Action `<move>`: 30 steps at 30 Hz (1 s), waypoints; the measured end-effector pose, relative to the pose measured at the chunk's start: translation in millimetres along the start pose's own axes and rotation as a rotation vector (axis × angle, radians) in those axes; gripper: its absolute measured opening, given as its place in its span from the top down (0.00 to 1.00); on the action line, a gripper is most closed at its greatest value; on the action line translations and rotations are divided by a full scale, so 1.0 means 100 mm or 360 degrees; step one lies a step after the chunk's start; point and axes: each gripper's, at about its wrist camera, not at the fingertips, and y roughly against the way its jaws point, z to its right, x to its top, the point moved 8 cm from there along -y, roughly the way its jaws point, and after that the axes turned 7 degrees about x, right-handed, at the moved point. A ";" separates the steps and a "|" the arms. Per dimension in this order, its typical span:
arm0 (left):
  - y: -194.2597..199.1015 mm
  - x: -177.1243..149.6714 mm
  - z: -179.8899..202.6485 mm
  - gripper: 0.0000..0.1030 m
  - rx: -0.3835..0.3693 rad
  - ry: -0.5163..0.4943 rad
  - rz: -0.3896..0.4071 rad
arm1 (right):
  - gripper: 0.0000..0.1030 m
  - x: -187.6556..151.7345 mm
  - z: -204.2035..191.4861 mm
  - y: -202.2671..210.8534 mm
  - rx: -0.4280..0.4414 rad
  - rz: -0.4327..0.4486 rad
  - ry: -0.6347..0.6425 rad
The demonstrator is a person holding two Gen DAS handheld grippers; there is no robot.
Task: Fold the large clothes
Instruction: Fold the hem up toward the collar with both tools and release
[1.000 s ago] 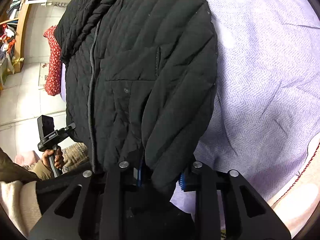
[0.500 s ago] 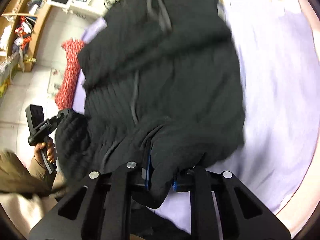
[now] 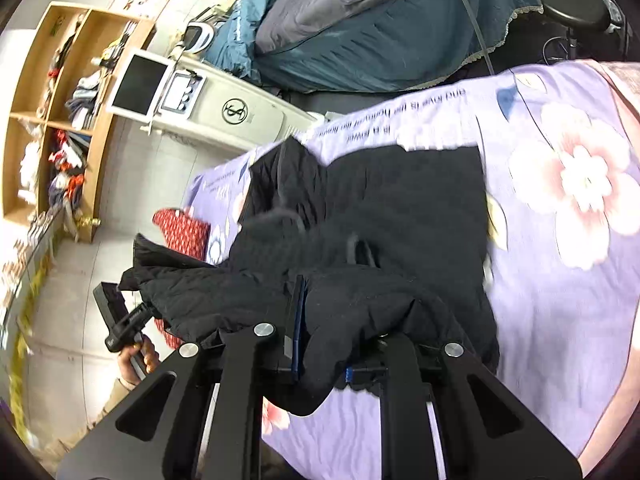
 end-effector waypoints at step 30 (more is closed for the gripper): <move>-1.22 0.31 -0.52 0.82 -0.0151 0.0434 -0.0275 | 0.81 0.73 0.98 -1.05 -0.0051 0.0112 -0.0607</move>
